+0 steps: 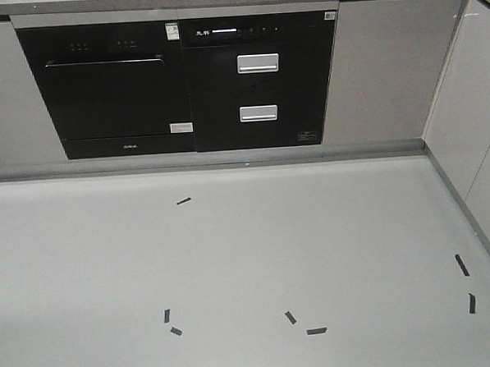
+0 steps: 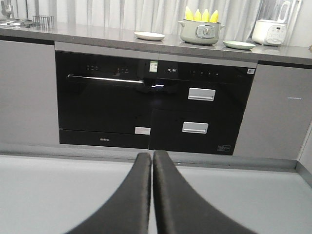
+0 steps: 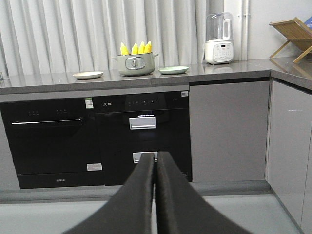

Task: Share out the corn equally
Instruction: 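Drive the base toward the counter with both grippers held closed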

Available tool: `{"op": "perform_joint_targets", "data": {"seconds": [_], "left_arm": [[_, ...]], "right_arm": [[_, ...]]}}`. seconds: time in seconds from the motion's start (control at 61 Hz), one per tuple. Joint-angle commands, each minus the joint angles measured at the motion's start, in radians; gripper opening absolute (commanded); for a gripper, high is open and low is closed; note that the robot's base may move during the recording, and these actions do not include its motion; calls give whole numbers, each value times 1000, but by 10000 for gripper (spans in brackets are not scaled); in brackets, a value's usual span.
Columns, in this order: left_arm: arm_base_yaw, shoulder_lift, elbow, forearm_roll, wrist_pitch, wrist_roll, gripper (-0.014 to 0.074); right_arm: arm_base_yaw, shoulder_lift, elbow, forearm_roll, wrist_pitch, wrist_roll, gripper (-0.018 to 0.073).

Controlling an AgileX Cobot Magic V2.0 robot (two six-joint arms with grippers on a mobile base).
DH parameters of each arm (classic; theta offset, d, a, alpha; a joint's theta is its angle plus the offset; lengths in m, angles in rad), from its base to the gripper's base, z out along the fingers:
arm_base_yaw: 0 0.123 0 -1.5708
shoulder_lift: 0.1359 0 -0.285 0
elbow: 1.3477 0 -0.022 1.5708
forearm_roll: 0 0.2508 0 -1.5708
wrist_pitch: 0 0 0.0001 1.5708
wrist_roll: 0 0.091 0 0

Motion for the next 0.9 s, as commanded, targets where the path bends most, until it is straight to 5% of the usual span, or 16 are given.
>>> {"op": "perform_joint_targets", "data": {"seconds": [0.0, 0.885], "left_arm": [[1, -4, -24, 0, -81, -10, -6], [1, -4, -24, 0, -81, -10, -6]], "right_arm": [[-4, -5, 19, -12, -75, -5, -5], [-4, -5, 19, -12, -75, -5, -5]]}}
